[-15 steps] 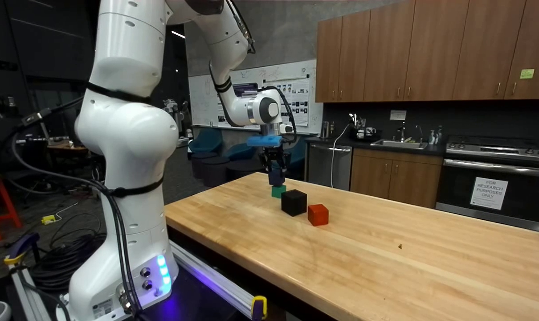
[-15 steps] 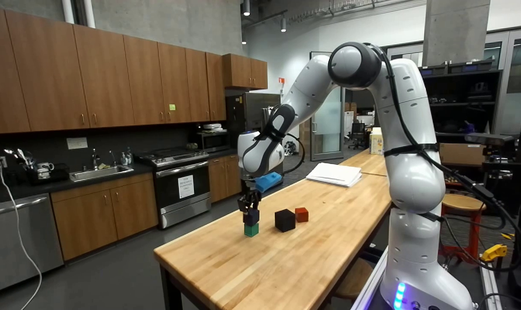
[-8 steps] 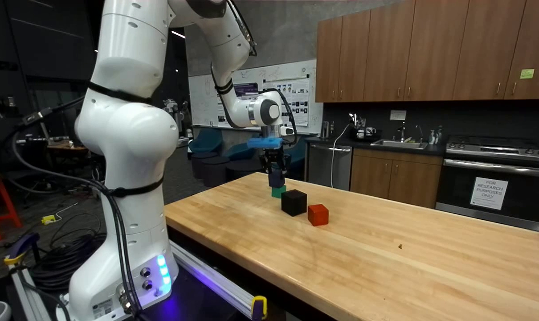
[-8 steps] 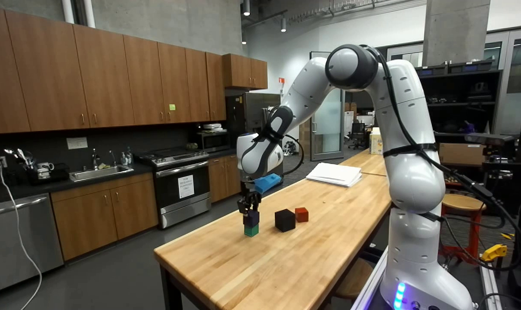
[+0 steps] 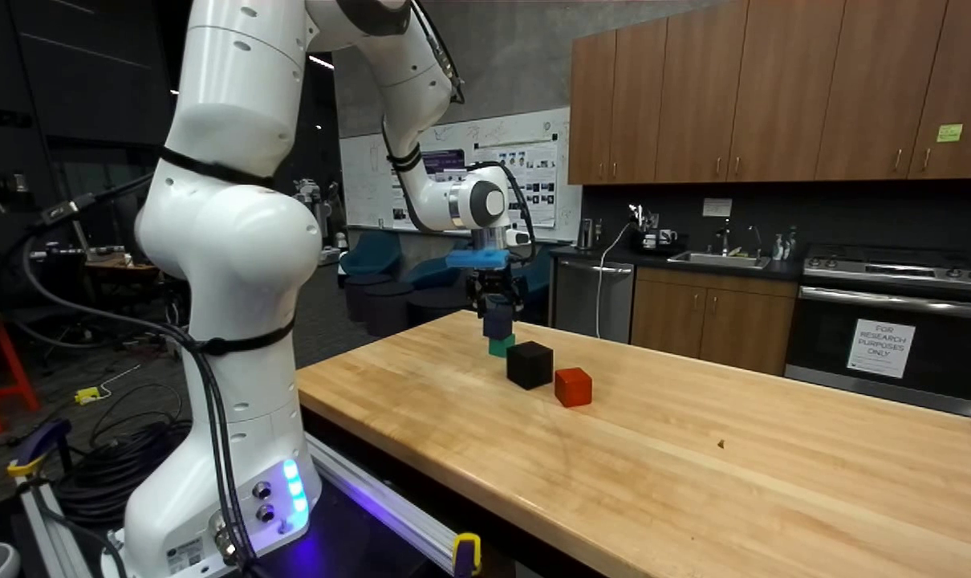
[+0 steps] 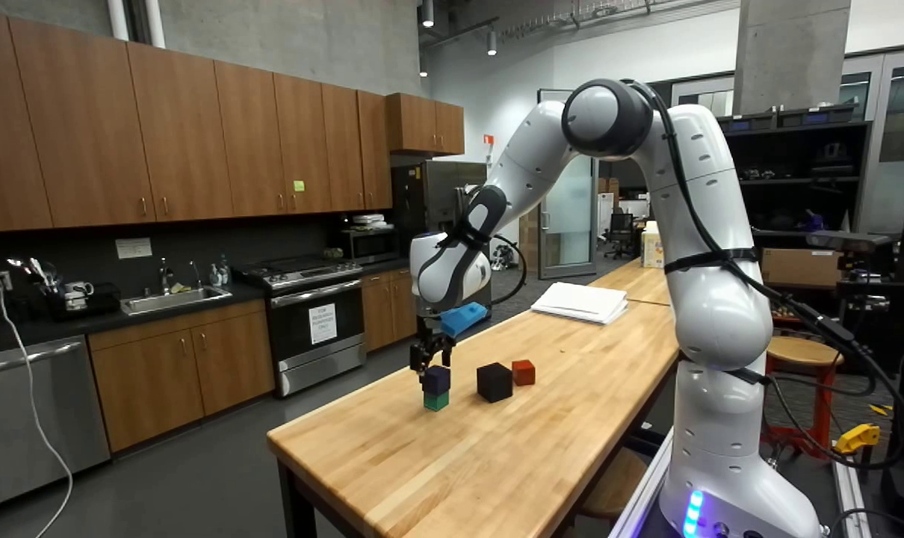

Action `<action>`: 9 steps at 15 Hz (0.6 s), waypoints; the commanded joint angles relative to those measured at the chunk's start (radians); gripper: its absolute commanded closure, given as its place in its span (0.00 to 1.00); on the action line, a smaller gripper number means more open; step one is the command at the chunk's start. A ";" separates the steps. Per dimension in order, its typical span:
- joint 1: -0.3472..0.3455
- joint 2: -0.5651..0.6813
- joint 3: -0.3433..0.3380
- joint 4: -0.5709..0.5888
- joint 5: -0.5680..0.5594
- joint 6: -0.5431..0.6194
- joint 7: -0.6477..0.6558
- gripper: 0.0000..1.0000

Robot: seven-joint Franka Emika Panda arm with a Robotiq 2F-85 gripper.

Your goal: Put the green cube on the table

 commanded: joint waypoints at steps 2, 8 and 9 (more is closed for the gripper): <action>-0.007 -0.018 -0.002 0.014 0.019 -0.025 0.002 0.00; -0.033 -0.078 0.001 -0.003 0.081 -0.025 -0.014 0.00; -0.034 -0.088 -0.006 -0.007 0.078 -0.023 -0.001 0.00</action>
